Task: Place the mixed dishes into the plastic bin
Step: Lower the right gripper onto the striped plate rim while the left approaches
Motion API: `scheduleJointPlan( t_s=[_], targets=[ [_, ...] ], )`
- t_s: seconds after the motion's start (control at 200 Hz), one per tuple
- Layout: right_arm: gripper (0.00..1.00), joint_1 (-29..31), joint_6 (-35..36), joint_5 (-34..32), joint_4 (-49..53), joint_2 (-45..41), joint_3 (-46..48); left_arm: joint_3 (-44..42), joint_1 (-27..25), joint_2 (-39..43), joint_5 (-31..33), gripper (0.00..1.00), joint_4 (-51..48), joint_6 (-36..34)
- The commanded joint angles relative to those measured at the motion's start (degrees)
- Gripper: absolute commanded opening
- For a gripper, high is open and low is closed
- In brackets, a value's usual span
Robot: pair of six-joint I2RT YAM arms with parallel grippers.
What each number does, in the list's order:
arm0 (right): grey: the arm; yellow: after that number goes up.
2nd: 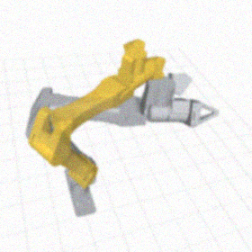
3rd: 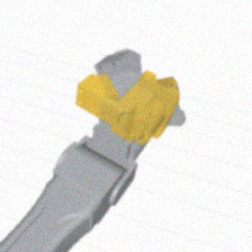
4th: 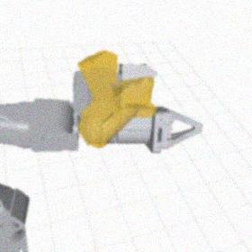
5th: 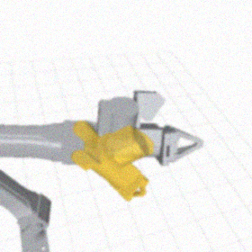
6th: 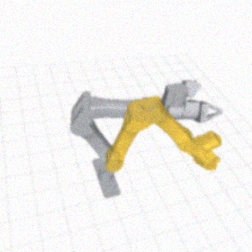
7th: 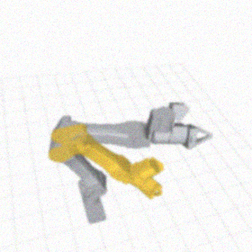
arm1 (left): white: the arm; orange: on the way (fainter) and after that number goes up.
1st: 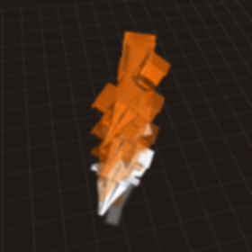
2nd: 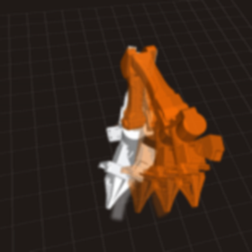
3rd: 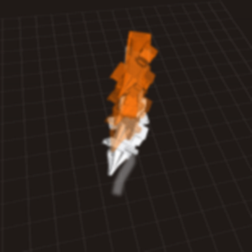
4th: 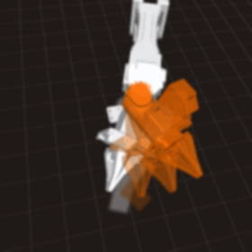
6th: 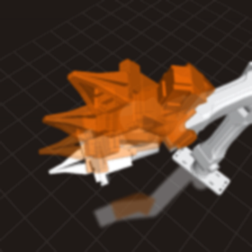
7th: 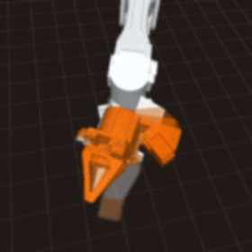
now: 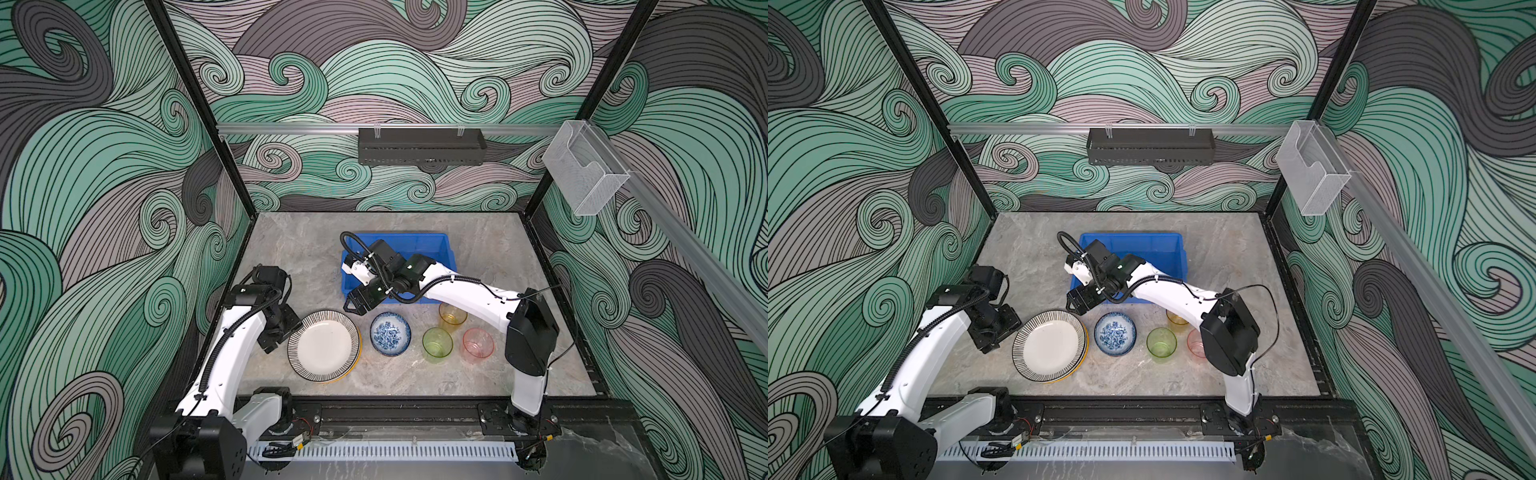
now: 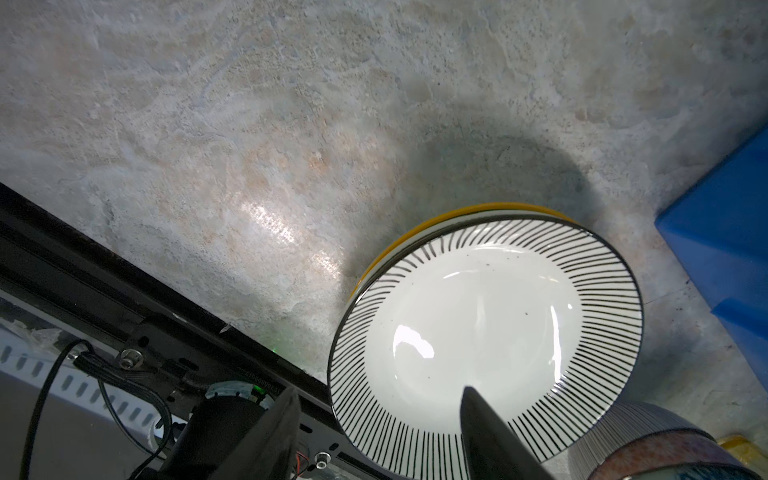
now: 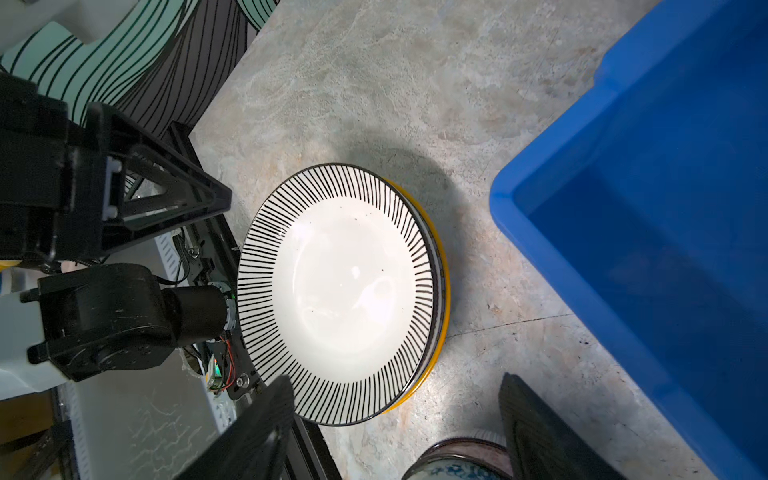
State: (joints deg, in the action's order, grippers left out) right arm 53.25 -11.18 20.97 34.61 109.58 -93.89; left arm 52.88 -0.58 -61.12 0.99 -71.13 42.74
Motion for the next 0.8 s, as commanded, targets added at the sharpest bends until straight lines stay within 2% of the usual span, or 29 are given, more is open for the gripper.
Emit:
scheduleJointPlan(
  t_s=[0.0,0.175,0.381,0.486,0.796],
  targets=[
    [0.75,1.4,-0.3,-1.4,-0.3,1.0,-0.6,-0.7,-0.5,1.4,0.0,0.62,-3.3,1.0],
    [0.66,3.3,0.1,-5.5,-0.1,2.9,-1.0,-0.8,-0.6,0.8,-1.0,0.56,-4.6,0.3],
    [0.51,3.6,-1.1,-9.8,0.4,4.7,-0.4,-2.5,-0.6,1.9,-1.9,0.54,-4.4,0.5],
    [0.46,3.6,-1.9,-10.0,0.3,5.9,-0.5,-3.4,-0.6,3.3,-3.5,0.55,-2.8,0.1],
    [0.34,4.1,-2.1,-11.2,2.7,9.0,-2.9,-4.2,-0.6,4.5,-1.6,0.54,-4.1,0.7]
  ],
)
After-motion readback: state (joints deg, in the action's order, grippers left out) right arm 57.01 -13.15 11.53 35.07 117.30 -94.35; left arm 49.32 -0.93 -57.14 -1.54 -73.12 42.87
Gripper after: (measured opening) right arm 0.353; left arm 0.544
